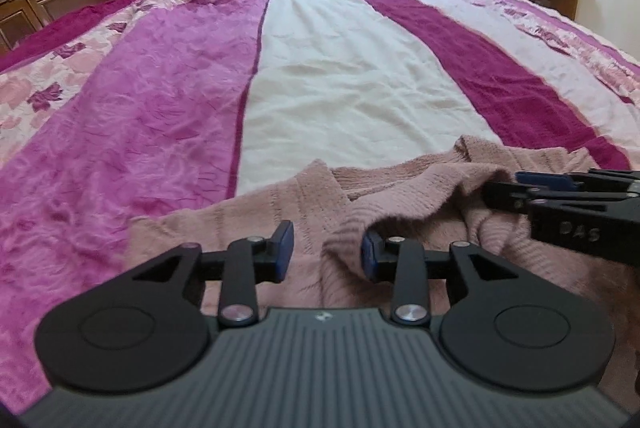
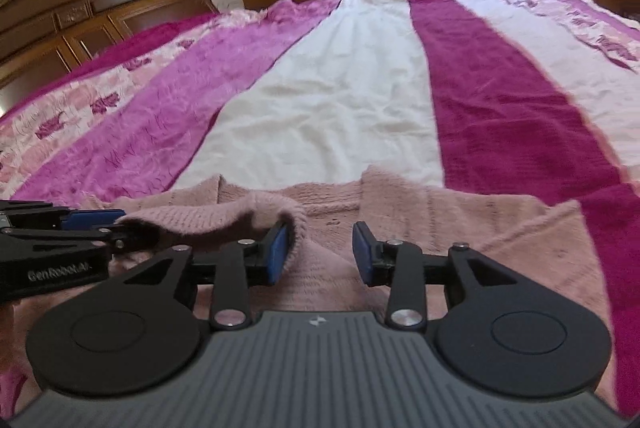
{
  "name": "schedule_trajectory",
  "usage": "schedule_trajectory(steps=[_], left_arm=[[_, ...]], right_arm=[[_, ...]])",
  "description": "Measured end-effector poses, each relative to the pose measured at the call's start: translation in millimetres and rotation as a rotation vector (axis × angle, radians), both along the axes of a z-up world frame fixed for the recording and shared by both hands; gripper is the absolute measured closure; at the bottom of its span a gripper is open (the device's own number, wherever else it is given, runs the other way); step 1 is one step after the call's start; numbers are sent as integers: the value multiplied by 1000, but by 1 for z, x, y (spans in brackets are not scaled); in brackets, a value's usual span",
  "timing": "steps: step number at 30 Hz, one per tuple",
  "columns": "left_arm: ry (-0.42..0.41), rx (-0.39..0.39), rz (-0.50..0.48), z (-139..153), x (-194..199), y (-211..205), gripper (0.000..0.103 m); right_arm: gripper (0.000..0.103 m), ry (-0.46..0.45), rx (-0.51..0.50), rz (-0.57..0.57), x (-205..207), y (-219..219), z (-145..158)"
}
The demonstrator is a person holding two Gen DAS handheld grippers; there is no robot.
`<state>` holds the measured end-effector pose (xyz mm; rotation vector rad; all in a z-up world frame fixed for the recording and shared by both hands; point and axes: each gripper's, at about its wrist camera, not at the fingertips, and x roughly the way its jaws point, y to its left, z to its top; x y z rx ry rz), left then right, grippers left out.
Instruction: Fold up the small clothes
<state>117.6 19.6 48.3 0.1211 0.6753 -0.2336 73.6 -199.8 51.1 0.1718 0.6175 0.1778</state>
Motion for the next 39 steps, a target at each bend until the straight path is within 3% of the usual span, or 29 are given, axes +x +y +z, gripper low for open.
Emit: schedule_trajectory(steps=[9,18,33,36,39], left_arm=[[-23,-12,17,17,-51,14,66],[-6,-23,5,15,-92,20,66],[24,6,-78,3,-118,10,66],[32,1,-81,1,-117,9,66],[35,-2,-87,1,-117,7,66]], right_arm=[[60,-32,-20,28,-71,-4,22],[59,-41,-72,140,-128,20,20],[54,-26,-250,263,-144,50,3],[54,-46,-237,244,-140,52,1],[79,-47,-204,221,-133,49,1]])
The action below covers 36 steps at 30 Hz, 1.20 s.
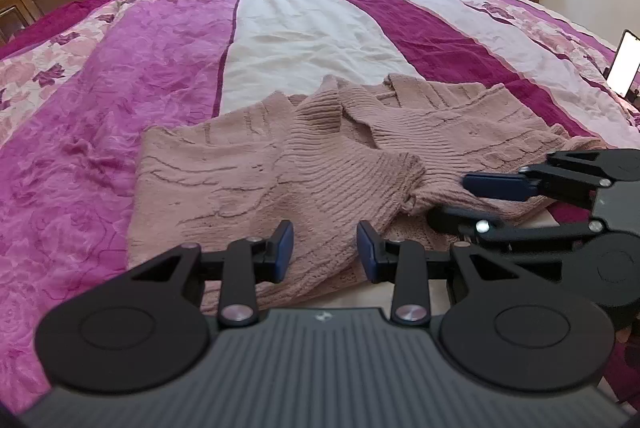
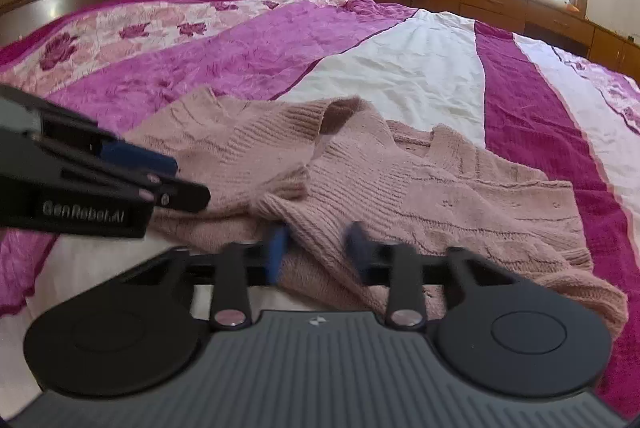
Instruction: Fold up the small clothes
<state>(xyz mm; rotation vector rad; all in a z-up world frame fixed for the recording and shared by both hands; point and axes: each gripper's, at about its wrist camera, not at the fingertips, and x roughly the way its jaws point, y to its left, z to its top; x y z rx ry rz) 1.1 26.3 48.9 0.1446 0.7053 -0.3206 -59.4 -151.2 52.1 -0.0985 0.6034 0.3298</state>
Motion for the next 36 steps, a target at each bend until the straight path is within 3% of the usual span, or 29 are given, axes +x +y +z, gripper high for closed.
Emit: schedule_trajectory(steps=[2,4,13,15,16,17,22,29,36], left_arm=[[-2,-2,-10,0,0,-2,66],[-3,-3,-30,-1,-1,-5,66],[-68,69,-92,-17,11,-38,66],[-83,89,-100,-18,13,-41,77],[-87,99,-105,-17,14,-41,91],[-94,105,-104,-15,15,-40,91],[-183,153,-58,9,24,-14,92],[-276,235,80,33,70,33,92],[-214,280,189,7,132,62,92]], right_arm=[[89,-7,22,-22,2,-4,4],[91,-18,43,-44,2,-9,7],[93,-61,57,-89,5,-25,24],[93,-73,49,-98,4,-27,27],[93,-79,43,-101,4,-28,29],[93,-86,35,-102,4,-30,30],[93,-135,-40,-128,14,-44,40],[94,-198,-205,-181,56,-76,56],[95,-175,-368,-253,117,-102,30]])
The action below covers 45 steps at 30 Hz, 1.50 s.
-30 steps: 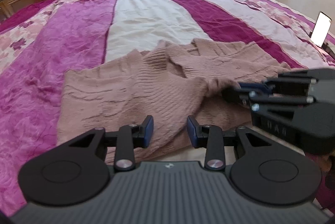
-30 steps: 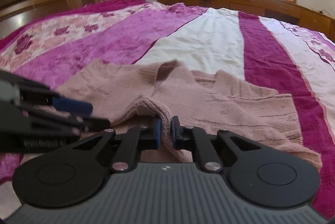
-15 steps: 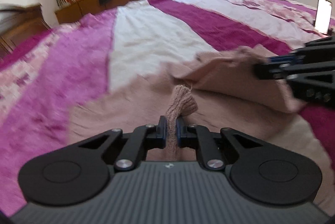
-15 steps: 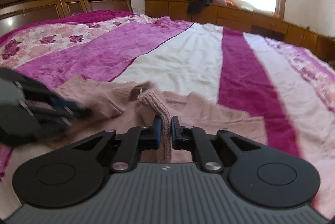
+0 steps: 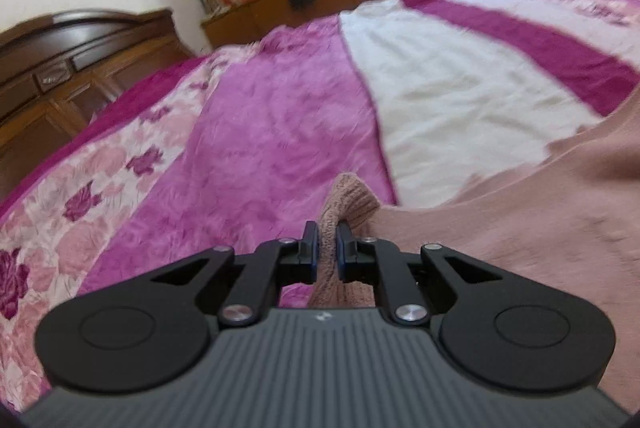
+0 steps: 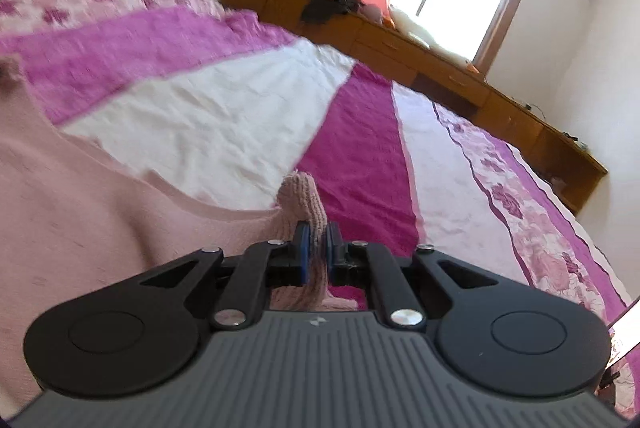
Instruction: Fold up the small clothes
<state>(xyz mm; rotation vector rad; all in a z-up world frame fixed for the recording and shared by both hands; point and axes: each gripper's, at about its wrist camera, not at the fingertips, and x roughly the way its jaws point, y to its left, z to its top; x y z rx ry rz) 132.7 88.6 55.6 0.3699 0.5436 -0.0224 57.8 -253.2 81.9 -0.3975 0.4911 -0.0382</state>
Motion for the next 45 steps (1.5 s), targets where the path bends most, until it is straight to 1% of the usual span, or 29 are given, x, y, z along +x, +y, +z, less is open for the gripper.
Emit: schedule_trajectory(steps=[3,5,8,10,12,14,16,24,28,30,32,34,35,42,43,45], left_arm=[[44,8,26,-19,16,10,92],[67,16,38,-31,23,17,92],[95,-12,51,-42,29,28,90],[98,-37,51,-44,30,32,90],[94,-44,48,-43,30,33,90],[99,-63,53,-38,28,35,90],[114,-96,60,-32,26,37,90],[154,-221,54,-1,-3,46,89],[173,-236,60,8,-22,46,89],[190,-250,59,10,-31,45,89],[210,-277,60,11,-42,45,89],[232,-305,63,11,-52,45,89],[240,-315,63,10,-57,45,89],[296,-378,85,6,-84,48,89],[300,-384,93,6,-87,49,89],[307,-394,107,5,-93,50,89]], right_arm=[[95,44,-46,-24,22,-7,-26],[94,87,-58,-32,35,-12,-45],[94,132,-106,-45,51,-21,-70],[94,115,-143,-56,55,-27,-81],[94,118,-136,-77,61,-33,-82],[93,116,-97,-110,63,-40,-76],[93,114,-29,-132,57,-49,-67],[92,143,237,-177,8,-69,-37],[91,161,379,-198,-20,-76,-27],[81,169,457,-203,-32,-80,-25],[59,164,529,-208,-43,-83,-22],[48,162,594,-203,-54,-85,-21],[46,167,618,-199,-58,-85,-21],[44,224,762,-193,-79,-86,-30],[42,234,785,-194,-80,-87,-32],[32,254,838,-206,-80,-91,-38]])
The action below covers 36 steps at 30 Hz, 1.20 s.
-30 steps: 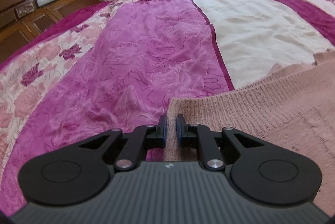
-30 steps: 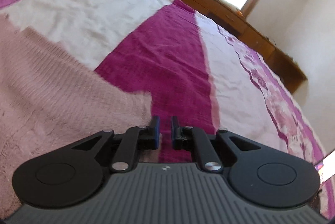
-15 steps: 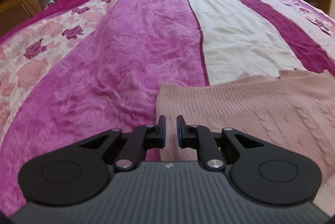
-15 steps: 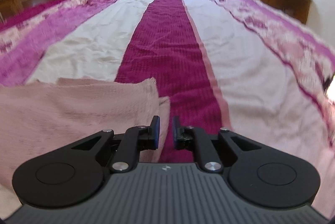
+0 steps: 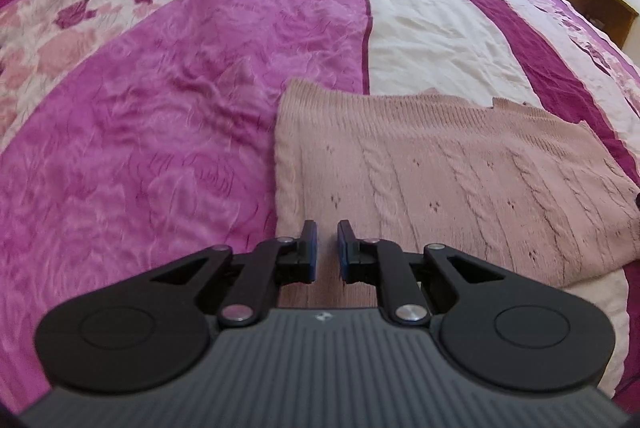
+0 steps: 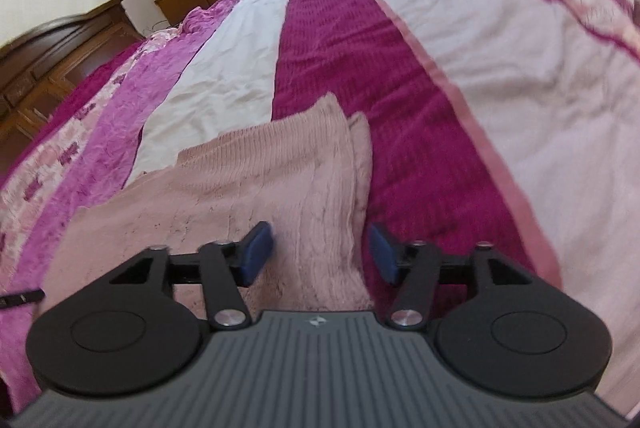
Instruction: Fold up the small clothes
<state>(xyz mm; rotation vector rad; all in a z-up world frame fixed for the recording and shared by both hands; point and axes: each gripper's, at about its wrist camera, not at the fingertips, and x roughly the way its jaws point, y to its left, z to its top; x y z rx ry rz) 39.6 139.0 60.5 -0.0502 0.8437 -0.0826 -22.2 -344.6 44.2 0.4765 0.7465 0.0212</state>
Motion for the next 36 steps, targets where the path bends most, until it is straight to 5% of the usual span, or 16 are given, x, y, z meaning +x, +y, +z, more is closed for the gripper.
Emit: schedule_trajectory(steps=[3,14,24,31,33,35,36], left_arm=[[2,2,20,0,-7,1,67],[21,30,50,2,-19,-2,66],[57,68,83,0,-21,-7,66],[72,73,98,0,-20,-9,66],[75,76,98,-1,-20,-9,66],[78,79,100,-1,-20,-10,66],[78,80,100,-1,-20,-10,66]], right_arm=[[27,24,72,11,3,-6,-6],[21,39,166,77,12,-5,-22],[26,-39,397,70,15,-19,-33],[26,-34,351,70,20,-13,-45],[30,-38,322,78,20,-11,-45],[52,-32,263,72,18,-10,-46],[54,-37,265,72,17,-12,-48]])
